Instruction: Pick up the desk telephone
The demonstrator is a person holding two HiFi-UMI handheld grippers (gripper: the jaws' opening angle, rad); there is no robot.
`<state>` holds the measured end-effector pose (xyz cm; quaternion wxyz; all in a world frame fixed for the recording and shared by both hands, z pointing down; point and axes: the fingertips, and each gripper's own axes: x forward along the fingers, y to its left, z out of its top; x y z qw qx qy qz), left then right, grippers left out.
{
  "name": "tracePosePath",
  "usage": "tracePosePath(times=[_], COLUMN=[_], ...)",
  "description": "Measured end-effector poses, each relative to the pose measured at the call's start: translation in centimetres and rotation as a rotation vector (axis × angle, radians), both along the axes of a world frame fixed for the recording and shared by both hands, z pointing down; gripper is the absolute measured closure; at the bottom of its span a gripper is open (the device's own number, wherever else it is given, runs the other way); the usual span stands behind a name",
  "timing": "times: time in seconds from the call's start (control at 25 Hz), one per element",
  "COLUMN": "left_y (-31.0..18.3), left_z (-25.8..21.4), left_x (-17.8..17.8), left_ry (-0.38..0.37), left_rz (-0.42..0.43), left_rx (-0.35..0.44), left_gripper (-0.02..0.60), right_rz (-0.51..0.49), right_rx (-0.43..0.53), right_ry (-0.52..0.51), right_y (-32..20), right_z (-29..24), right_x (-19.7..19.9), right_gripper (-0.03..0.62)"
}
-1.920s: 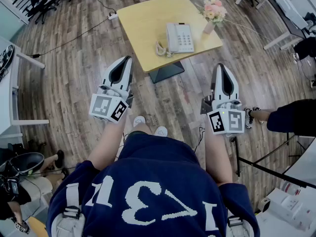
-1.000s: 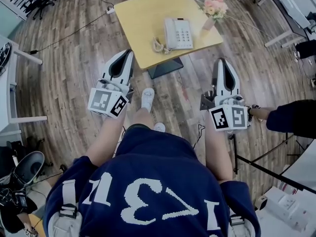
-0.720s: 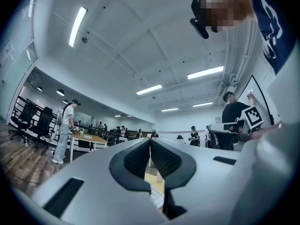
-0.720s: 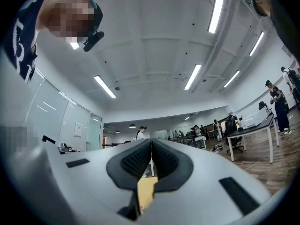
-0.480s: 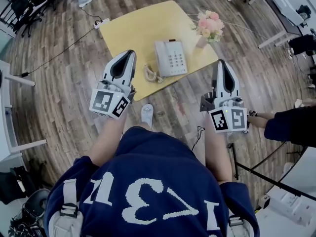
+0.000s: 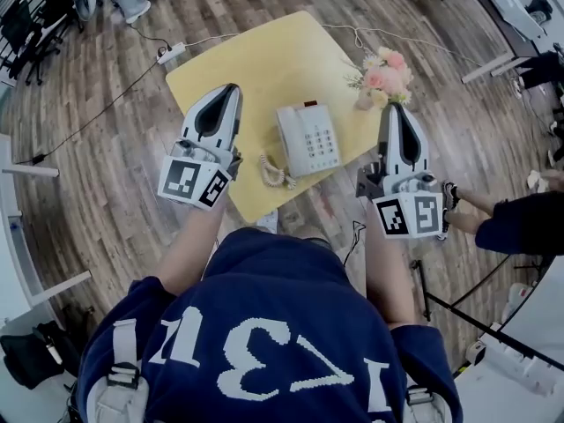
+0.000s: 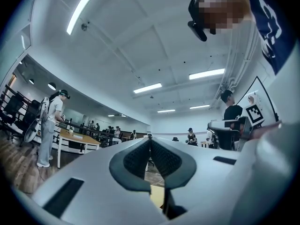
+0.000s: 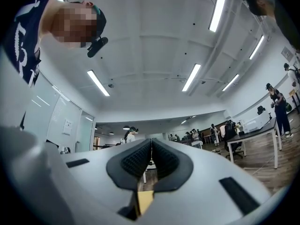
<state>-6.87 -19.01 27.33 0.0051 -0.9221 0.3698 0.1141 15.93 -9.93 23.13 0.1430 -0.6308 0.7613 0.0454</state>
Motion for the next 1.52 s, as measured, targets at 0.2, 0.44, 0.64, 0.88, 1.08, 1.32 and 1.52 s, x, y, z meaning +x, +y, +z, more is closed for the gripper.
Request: tracePosePath(times=[0.2,0.44,0.64,0.88,1.08,1.32,1.52], left_y=[-1.6,-2.2,-2.4,-2.6,-2.6,-2.6,-2.3], left_z=[1.6,1.9,2.0,5.2,9.6,16.7,22.5], left_x=[0.6,1.5,1.8,2.0,2.8,4.5,6.6], left_ry=[-0.004,-0.004,-0.006,-0.013,-0.021,-0.038,-0.017], left_rz=[-0.009,-0.047,-0.083,-0.109,-0.104,-0.065,0.025], left_rx=[-0.042,-0.07,-0.084,-0.157,-0.236,-0.398,-0.6], left_gripper=[0.563,0.563,0.563,0.562,0.561,0.557,0.355], right_rz=[-0.016,-0.07,-0.13,-0.21,-0.274,-0.3,-0.346], right_rx=[-0.026,-0.061,-0.066,-0.147,-0.265,-0.448,-0.699], right_ry=[0.013,0.035,0.045,0.05,0.03,0.03,-0.064], right_y=[-2.2,-4.7,-6.3,-7.3,-7.7,-8.9,-9.5], right_z=[0.9,1.1,1.2,5.5,12.1,20.6,28.5], right_x=[0.2,0.9,0.7,-0.5,-2.0,-0.9,0.5], right_gripper=[0.566,0.566,0.566,0.566,0.566,0.565,0.432])
